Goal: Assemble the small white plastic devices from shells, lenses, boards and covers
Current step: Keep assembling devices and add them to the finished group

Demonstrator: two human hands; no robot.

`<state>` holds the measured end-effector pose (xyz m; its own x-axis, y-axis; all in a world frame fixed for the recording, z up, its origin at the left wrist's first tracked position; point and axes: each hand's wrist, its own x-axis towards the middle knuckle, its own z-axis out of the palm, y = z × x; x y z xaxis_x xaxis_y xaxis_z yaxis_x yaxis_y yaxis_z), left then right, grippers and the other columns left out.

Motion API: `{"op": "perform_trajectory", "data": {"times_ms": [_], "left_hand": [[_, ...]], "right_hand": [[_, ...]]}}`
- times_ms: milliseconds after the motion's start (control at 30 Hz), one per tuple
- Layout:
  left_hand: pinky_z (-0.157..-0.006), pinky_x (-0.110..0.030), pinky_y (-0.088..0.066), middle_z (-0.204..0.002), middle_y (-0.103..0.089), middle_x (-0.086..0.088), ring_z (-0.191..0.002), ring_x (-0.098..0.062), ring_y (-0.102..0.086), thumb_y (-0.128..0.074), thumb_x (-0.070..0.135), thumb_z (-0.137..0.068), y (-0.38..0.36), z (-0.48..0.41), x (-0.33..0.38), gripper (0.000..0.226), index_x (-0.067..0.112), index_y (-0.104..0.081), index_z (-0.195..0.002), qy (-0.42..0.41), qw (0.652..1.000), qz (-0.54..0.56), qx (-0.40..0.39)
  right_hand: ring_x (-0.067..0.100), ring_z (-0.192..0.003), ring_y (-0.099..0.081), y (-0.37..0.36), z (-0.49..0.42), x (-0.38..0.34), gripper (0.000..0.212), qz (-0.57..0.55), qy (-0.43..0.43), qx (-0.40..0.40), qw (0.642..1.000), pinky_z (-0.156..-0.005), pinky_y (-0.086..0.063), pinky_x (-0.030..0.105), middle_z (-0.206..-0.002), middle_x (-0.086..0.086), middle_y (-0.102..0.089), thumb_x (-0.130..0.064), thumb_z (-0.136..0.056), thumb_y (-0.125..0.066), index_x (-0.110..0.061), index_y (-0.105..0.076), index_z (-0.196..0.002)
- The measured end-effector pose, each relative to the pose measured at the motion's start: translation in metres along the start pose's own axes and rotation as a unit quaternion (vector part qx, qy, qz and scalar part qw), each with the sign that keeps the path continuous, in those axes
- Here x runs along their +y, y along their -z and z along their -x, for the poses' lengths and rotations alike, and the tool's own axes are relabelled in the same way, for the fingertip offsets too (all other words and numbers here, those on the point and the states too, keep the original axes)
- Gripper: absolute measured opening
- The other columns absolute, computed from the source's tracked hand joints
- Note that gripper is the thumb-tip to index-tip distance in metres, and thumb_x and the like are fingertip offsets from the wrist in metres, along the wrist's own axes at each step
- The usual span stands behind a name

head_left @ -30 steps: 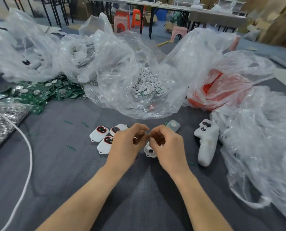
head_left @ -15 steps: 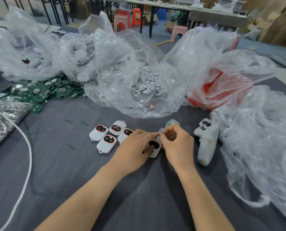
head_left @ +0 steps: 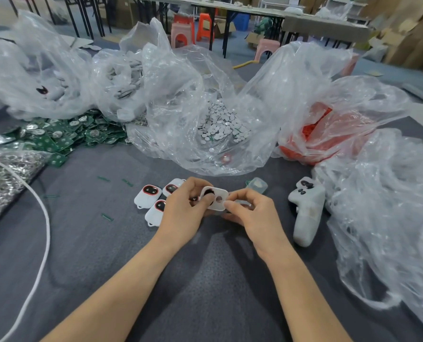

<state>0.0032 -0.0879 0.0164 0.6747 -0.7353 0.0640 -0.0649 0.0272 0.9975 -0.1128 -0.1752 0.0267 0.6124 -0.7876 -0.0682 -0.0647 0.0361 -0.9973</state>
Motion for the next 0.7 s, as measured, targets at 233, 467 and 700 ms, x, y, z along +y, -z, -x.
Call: {"op": "perform_trajectory", "data": {"times_ms": [233, 467, 700], "left_hand": [[-0.066, -0.029, -0.059, -0.089, -0.070, -0.007, -0.084, -0.019, -0.071, -0.058, -0.001, -0.091, -0.0002, 0.0027, -0.0015, 0.017, 0.015, -0.061, -0.091, 0.014, 0.999, 0.037, -0.018], [-0.063, -0.024, -0.057, -0.080, -0.072, 0.002, -0.081, -0.017, -0.071, -0.057, -0.001, -0.092, -0.0007, 0.0053, -0.0005, 0.018, 0.016, -0.060, -0.090, 0.008, 0.998, 0.043, -0.037], [-0.063, -0.027, -0.058, -0.089, -0.071, -0.004, -0.083, -0.017, -0.071, -0.059, 0.003, -0.092, -0.0003, 0.0080, 0.0000, 0.016, 0.019, -0.062, -0.092, -0.012, 0.998, 0.012, -0.058]], "right_hand": [[0.008, -0.066, -0.066, 0.0022, -0.0010, 0.0010, 0.015, 0.089, 0.045, -0.003, 0.995, -0.066, -0.054, 0.020, -0.071, -0.004, -0.070, -0.006, -0.080, -0.073, -0.018, -0.066, -0.075], [0.008, -0.051, -0.054, 0.0034, -0.0013, 0.0008, 0.020, 0.061, 0.043, -0.016, 0.997, -0.054, -0.047, 0.020, -0.063, -0.002, -0.065, -0.004, -0.082, -0.071, -0.016, -0.054, -0.080], [0.004, -0.053, -0.054, 0.0030, 0.0002, -0.0008, 0.025, 0.092, 0.045, -0.043, 0.994, -0.053, -0.046, 0.023, -0.065, -0.003, -0.064, -0.004, -0.086, -0.065, -0.024, -0.051, -0.087]]}}
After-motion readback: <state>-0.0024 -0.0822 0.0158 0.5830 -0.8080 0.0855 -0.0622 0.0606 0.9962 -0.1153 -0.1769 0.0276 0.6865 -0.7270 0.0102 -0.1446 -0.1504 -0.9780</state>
